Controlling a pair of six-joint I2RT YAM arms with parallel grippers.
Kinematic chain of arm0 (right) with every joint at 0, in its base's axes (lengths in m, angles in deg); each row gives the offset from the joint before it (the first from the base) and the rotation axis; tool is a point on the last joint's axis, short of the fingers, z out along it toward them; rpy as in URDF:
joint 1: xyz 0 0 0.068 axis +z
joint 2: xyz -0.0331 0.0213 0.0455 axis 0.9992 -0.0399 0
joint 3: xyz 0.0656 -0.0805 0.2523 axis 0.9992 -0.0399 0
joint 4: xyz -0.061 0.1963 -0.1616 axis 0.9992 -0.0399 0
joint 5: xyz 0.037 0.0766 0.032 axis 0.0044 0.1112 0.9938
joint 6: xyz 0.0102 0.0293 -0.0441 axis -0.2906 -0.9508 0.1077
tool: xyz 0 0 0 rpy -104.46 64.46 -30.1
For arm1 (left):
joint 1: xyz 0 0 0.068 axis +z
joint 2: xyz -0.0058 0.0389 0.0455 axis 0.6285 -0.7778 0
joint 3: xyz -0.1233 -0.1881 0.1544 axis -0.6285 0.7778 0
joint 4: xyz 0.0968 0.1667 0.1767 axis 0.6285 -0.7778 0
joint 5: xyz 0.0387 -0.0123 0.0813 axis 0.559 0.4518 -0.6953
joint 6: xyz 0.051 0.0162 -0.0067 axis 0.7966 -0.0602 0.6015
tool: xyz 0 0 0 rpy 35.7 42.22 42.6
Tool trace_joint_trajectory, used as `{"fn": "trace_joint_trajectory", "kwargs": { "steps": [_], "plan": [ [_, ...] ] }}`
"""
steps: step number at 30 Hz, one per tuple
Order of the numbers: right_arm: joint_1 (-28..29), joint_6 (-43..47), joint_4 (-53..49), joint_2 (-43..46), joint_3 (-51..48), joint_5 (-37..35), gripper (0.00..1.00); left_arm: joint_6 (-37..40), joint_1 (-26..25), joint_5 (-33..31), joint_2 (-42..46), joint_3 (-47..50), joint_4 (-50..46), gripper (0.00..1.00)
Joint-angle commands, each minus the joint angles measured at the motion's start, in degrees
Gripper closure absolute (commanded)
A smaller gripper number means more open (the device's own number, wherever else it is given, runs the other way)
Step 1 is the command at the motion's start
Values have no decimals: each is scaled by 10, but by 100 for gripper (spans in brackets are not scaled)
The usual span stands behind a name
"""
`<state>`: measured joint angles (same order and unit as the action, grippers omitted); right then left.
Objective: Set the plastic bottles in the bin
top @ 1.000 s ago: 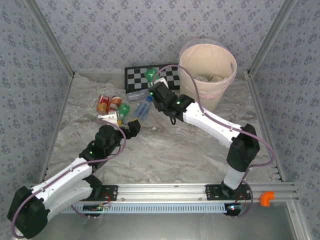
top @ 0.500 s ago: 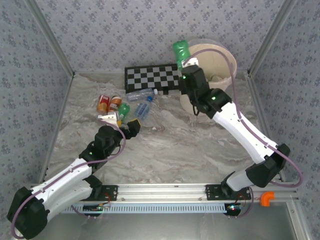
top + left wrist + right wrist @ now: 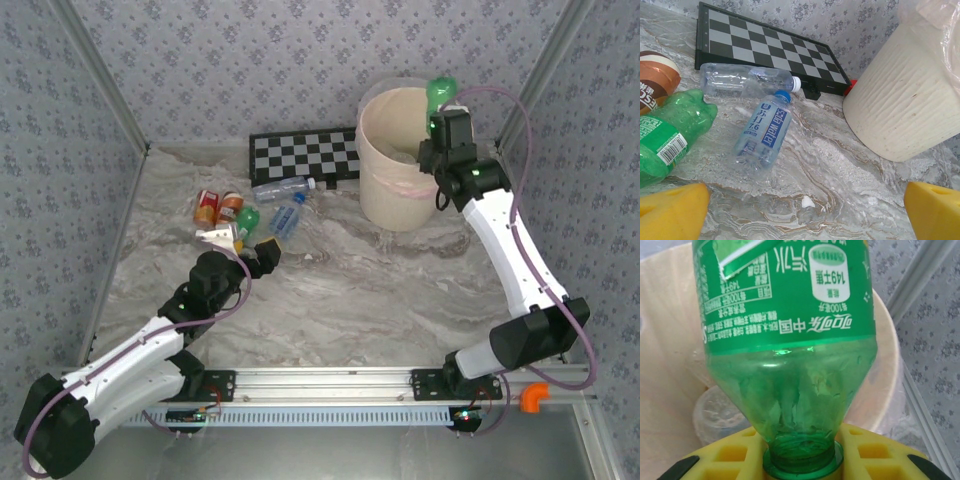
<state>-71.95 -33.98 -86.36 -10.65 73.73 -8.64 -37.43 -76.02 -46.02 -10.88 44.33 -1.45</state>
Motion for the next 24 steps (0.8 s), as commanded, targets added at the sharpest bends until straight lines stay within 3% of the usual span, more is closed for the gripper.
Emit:
{"fn": "trace_joint_trajectory", "kwargs": {
  "steps": [1, 11, 12, 14, 16, 19, 24],
  "plan": [
    [-18, -13, -24, -7, 17, 26, 69, -7, 1, 3, -1, -2, 22, 0],
    [-47, -15, -27, -35, 24, 56, 67, -7, 1, 3, -4, -3, 22, 0],
    [-48, -15, -27, -37, 26, 56, 62, -7, 1, 4, -4, -3, 21, 0],
    [-48, -19, -32, -43, 33, 47, 35, -6, 1, 4, -4, -3, 21, 0],
    [-47, -28, -28, -42, 33, 40, 15, -5, 2, 3, -6, -3, 22, 0],
    [-38, -25, -18, -31, 26, 47, 7, -5, 1, 3, -9, -3, 23, 0],
    [-21, -23, -9, -10, 19, 45, 6, -8, 1, 8, -16, -4, 27, 0]
  ]
}}
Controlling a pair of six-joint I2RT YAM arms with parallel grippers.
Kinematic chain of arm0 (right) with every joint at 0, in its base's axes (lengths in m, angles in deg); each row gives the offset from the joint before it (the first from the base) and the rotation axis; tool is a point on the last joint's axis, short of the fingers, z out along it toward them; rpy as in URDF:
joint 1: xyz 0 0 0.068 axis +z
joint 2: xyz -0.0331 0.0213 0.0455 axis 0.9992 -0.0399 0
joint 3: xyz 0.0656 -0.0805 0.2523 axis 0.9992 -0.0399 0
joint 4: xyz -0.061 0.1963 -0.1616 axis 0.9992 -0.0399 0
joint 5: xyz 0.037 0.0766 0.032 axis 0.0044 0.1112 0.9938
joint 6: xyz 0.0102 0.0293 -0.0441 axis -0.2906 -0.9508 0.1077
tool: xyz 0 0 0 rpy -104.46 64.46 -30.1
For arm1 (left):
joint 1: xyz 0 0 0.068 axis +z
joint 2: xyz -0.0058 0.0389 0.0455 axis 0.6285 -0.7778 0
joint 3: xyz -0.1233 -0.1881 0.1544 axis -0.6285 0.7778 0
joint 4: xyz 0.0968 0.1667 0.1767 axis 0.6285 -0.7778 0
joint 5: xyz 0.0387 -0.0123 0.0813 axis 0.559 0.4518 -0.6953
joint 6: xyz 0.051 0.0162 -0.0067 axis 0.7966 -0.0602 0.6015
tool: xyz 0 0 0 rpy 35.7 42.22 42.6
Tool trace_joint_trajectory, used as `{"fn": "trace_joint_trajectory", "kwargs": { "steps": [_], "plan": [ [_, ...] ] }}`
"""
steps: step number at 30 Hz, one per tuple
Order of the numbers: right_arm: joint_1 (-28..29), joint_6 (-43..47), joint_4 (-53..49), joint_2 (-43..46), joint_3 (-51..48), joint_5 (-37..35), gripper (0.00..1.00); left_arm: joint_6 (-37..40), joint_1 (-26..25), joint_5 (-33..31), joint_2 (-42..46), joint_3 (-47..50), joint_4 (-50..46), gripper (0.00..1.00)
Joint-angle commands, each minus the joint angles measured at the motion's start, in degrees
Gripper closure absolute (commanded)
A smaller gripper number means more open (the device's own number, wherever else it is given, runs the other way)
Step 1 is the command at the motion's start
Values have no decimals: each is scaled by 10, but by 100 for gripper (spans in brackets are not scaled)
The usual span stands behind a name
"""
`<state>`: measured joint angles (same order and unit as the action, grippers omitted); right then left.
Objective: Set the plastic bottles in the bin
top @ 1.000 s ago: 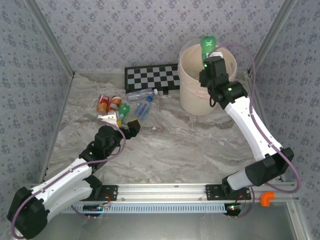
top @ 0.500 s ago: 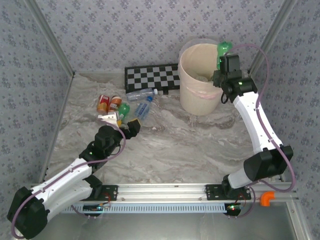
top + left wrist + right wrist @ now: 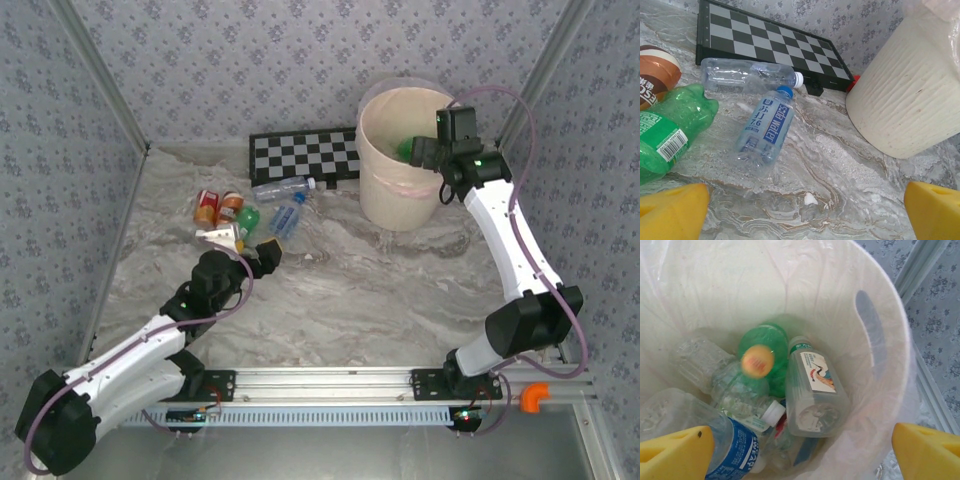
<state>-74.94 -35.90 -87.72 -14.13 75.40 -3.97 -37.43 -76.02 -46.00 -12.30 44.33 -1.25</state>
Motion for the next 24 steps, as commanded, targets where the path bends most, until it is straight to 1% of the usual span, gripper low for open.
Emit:
{"fn": "trace_joint_trajectory", "kwargs": {
  "steps": [1, 3, 4, 9, 13, 15, 20, 24],
  "plan": [
    [14, -3, 8, 31, -1, -5, 6, -8, 1, 8, -4, -5, 25, 0],
    [24, -3, 14, 42, -9, -6, 6, -7, 1, 7, -5, -5, 24, 0],
    [31, -3, 19, 49, -12, -4, 0, -7, 1, 7, -6, -5, 25, 0],
    [85, -2, 38, 72, -38, -7, 0, -8, 1, 7, -8, -6, 25, 0],
    [150, 7, 59, 78, -63, -35, 0, -13, 1, 4, -11, -5, 23, 0],
    [177, 6, 89, 77, -74, -39, 0, -14, 1, 0, -13, -6, 22, 0],
    [229, -22, 117, 47, -90, -27, 0, -18, 1, -28, 1, -3, 5, 0],
    [270, -34, 137, 0, -89, -27, 0, -17, 1, -47, 20, 2, -1, 0]
  ]
}}
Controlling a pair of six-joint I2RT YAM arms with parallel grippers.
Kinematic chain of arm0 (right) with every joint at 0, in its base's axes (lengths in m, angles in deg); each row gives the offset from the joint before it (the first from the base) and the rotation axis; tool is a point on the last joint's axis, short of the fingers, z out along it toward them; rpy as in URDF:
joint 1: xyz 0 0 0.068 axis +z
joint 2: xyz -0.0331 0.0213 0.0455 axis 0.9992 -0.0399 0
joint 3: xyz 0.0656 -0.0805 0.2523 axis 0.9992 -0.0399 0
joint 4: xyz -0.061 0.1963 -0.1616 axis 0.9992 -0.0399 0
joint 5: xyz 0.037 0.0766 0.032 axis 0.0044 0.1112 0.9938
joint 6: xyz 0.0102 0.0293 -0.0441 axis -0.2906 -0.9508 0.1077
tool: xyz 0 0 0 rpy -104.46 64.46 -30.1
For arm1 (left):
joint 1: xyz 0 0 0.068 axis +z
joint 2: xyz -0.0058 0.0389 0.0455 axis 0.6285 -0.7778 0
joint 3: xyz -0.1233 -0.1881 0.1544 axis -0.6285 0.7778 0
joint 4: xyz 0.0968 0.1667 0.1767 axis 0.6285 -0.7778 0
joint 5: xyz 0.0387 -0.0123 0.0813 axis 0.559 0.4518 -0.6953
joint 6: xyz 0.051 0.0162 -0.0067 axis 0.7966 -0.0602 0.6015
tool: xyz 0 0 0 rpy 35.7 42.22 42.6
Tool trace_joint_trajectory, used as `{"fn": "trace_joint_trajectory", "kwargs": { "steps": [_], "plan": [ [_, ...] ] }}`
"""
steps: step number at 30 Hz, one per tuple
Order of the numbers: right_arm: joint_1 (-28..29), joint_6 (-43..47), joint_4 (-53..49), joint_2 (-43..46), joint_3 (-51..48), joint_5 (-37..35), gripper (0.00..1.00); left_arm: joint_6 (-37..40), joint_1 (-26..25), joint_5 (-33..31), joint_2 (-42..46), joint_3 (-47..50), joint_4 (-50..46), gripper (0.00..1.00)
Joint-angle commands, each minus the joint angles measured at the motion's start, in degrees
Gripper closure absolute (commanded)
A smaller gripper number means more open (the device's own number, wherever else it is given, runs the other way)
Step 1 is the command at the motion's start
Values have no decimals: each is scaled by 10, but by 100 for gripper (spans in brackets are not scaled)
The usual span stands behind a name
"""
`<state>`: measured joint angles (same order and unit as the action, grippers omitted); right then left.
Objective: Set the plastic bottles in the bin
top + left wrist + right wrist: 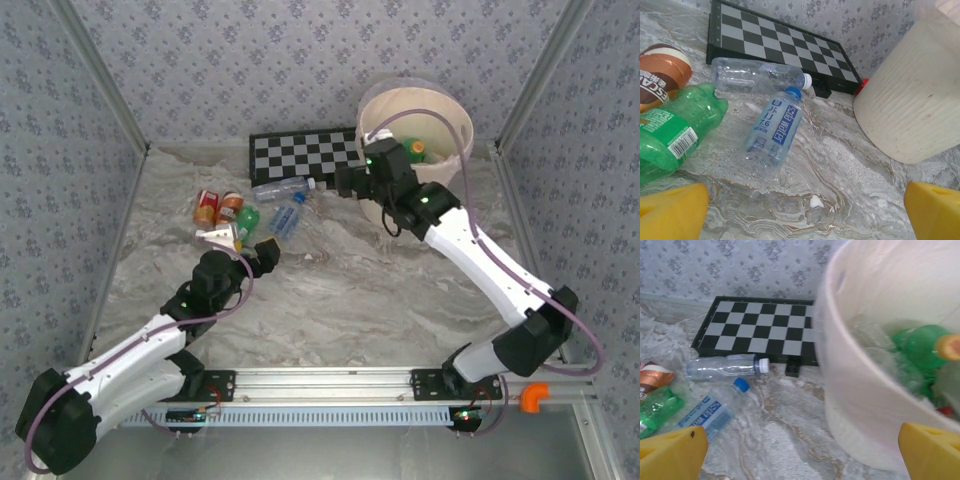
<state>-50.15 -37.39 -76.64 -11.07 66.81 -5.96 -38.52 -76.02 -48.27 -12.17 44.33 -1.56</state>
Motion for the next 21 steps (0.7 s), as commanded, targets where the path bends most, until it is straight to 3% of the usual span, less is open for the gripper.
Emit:
{"fn": "trace_joint_trajectory", "kwargs": {
  "steps": [1, 11, 21],
  "plan": [
    [33, -22, 26, -47, 1, -11, 0, -5, 2, -28, 22, 3, 0, 0],
    [82, -95, 11, -215, 82, -7, 0, -1, 1, -26, 16, 1, 0, 0],
    [56, -158, 58, -302, 85, 59, 2, 3, 1, -21, 11, -2, 3, 0]
  ]
}}
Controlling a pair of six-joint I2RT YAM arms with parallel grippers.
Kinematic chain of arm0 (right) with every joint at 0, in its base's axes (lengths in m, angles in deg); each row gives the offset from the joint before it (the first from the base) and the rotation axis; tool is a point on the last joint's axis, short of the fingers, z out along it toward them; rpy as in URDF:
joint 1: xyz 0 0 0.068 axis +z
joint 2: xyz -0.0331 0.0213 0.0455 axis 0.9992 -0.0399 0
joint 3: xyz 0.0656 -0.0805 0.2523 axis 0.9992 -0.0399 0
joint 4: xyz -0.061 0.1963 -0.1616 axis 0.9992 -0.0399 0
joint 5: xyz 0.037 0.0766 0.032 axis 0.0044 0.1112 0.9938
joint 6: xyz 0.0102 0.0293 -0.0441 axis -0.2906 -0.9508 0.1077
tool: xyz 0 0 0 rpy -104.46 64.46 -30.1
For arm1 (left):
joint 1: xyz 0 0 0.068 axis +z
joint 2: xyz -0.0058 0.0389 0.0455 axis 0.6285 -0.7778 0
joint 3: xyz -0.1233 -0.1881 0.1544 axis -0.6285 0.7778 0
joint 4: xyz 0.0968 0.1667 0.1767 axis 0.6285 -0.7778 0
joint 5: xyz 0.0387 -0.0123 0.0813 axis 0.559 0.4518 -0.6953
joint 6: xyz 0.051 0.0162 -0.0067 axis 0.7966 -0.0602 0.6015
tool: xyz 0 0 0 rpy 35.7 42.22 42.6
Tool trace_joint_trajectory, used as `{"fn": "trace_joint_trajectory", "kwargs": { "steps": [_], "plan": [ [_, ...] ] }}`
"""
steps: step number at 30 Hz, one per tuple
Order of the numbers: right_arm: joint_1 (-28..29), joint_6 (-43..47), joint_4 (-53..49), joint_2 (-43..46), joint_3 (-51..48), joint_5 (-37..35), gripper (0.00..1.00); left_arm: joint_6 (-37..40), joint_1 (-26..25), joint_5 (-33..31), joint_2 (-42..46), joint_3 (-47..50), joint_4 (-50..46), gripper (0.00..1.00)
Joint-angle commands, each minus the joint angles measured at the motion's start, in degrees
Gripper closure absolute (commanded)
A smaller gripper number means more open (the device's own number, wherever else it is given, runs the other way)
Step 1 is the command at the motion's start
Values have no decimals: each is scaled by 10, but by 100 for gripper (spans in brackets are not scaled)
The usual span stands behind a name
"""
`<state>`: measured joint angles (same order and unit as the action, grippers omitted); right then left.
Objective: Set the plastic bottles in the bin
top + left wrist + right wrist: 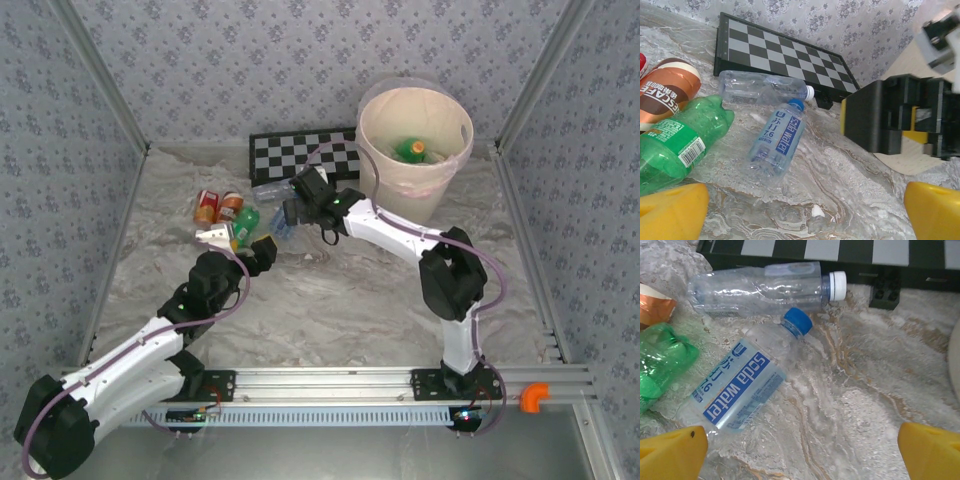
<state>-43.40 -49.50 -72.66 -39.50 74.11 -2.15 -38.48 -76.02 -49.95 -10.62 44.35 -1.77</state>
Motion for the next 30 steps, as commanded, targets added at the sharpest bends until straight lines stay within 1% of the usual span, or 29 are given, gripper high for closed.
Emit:
{"fn": "trace_joint_trajectory", "kwargs": {
  "steps": [1, 5, 7, 10, 13, 17, 21, 24, 30],
  "plan": [
    [-17, -47, 25, -23, 11, 30, 3, 4, 1, -3, -5, -3, 5, 0],
    [-33, -69, 58, -38, 4, 61, 8, 7, 1, 15, -13, -4, 13, 0],
    [-36, -70, 77, -45, 4, 67, 9, 6, 1, 19, -16, -6, 14, 0],
    [-43, -92, 80, -61, 13, 80, 11, 6, 1, 23, -20, -8, 15, 0],
    [-57, -117, 109, -79, 15, 102, 17, 9, 1, 27, -22, -9, 16, 0],
    [-60, -124, 114, -112, 45, 107, 19, 10, 1, 25, -23, -10, 16, 0],
    [-62, -132, 99, -145, 85, 101, 19, 10, 1, 25, -23, -9, 16, 0],
    [-61, -135, 90, -172, 118, 101, 17, 10, 1, 25, -25, -10, 15, 0],
    [-53, -135, 11, -230, 200, 86, 15, 8, 1, 25, -26, -10, 16, 0]
  ]
}}
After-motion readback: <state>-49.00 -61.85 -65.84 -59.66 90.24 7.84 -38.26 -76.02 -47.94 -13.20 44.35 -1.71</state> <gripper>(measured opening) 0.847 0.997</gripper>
